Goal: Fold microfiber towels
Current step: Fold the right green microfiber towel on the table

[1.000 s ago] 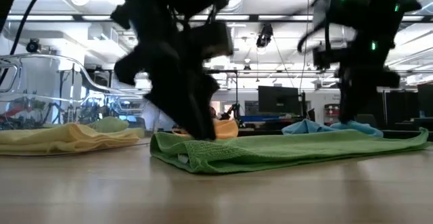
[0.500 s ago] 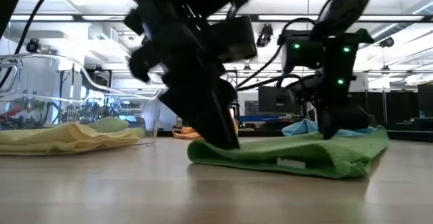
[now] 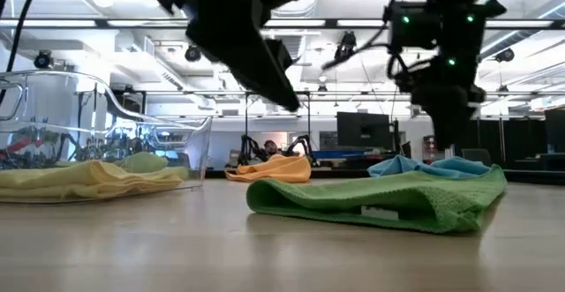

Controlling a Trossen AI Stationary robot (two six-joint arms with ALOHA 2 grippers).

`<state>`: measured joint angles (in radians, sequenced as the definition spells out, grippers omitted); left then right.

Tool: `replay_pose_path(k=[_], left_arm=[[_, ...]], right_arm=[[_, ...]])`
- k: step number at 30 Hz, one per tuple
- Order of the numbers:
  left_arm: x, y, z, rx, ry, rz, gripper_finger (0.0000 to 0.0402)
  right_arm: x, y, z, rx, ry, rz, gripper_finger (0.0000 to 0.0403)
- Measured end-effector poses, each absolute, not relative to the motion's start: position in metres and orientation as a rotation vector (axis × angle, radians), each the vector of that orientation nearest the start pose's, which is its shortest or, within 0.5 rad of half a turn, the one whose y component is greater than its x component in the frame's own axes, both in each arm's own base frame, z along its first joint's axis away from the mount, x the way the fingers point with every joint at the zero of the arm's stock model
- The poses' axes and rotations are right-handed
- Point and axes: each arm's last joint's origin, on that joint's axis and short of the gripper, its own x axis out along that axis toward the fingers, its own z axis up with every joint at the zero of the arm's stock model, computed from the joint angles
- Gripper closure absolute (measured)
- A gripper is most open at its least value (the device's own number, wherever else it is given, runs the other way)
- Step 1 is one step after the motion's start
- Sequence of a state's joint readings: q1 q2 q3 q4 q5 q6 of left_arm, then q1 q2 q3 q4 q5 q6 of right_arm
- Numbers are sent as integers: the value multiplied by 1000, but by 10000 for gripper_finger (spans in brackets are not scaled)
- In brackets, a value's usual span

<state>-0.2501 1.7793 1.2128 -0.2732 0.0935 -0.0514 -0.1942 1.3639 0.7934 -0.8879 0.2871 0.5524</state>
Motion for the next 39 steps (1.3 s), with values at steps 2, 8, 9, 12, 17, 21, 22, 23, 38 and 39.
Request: replay_pose_path(k=[2, 8, 9, 12, 17, 21, 22, 23, 38, 39], left_arm=[[364, -96, 206, 24, 863, -301, 223], [357, -95, 193, 28, 907, -298, 223], [356, -95, 192, 26, 910, -301, 223], [355, -95, 190, 3, 923, -295, 223], [356, -95, 191, 1, 919, -298, 224], [356, -94, 191, 0, 911, -297, 224], [356, -94, 191, 1, 910, -295, 224], [357, -94, 191, 4, 909, -289, 224], [354, -87, 209, 107, 829, -132, 224], [354, -87, 209, 107, 828, -131, 224]], right_arm=[[206, -52, 180, 389, 1335, -810, 254], [210, -60, 168, 461, 1385, -768, 238], [211, -61, 166, 469, 1405, -752, 230], [211, -68, 157, 468, 1452, -741, 199], [213, -81, 148, 448, 1476, -735, 172], [214, -87, 141, 461, 1498, -711, 177], [215, -88, 139, 473, 1502, -700, 182], [216, -88, 137, 485, 1506, -688, 187], [223, -88, 129, 535, 1508, -583, 373], [222, -88, 130, 531, 1506, -583, 382]])
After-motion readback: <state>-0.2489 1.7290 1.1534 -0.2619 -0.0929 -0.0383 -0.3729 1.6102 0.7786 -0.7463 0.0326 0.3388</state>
